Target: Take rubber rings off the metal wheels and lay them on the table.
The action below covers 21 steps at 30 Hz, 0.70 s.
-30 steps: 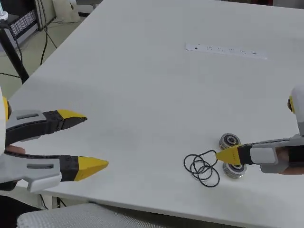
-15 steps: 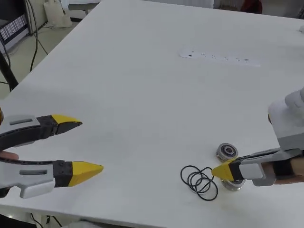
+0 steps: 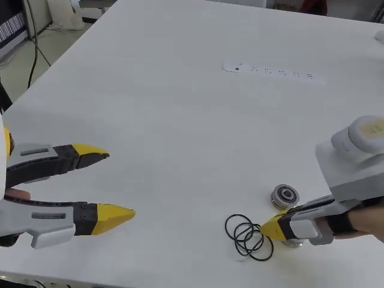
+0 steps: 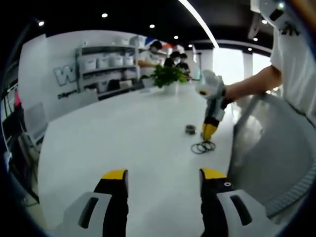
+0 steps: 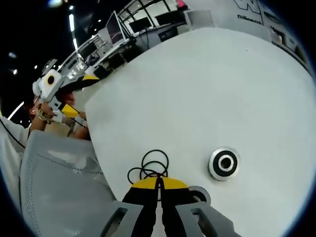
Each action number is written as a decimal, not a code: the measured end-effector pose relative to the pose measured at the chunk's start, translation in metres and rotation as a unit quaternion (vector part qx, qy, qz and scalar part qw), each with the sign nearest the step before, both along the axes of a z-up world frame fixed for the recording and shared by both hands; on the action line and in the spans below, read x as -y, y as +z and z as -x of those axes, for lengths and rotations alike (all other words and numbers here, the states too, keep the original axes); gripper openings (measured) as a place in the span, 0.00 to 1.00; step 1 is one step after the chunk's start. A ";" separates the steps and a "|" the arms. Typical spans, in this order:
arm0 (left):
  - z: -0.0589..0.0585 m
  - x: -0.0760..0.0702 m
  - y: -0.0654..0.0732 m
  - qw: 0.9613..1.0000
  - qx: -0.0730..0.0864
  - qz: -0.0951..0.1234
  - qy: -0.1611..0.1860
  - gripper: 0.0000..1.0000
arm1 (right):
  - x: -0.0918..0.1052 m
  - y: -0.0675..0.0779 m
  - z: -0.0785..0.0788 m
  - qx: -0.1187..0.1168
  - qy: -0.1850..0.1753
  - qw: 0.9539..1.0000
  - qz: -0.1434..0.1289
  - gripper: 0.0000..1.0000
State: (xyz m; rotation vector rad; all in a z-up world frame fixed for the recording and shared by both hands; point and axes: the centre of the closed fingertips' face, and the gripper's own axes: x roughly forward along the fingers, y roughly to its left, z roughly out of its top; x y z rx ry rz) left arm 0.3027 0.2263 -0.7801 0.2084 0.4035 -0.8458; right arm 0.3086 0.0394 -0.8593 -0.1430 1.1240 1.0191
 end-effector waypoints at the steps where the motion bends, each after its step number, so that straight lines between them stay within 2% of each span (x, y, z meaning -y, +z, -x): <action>1: 0.000 0.000 0.000 1.000 -0.001 0.000 0.000 0.59 | 0.000 0.000 0.000 0.000 0.001 1.000 0.001 0.00; 9: 0.001 0.003 -0.003 1.000 -0.005 0.002 -0.004 0.59 | 0.001 0.002 -0.003 0.005 0.001 1.000 0.006 0.00; 13: 0.002 0.002 -0.002 1.000 -0.004 0.002 -0.003 0.59 | 0.005 0.000 -0.005 0.014 0.005 1.000 0.019 0.00; 21: 0.004 -0.002 -0.002 1.000 -0.005 0.002 0.004 0.59 | 0.002 0.000 -0.005 0.016 0.007 1.000 0.019 0.00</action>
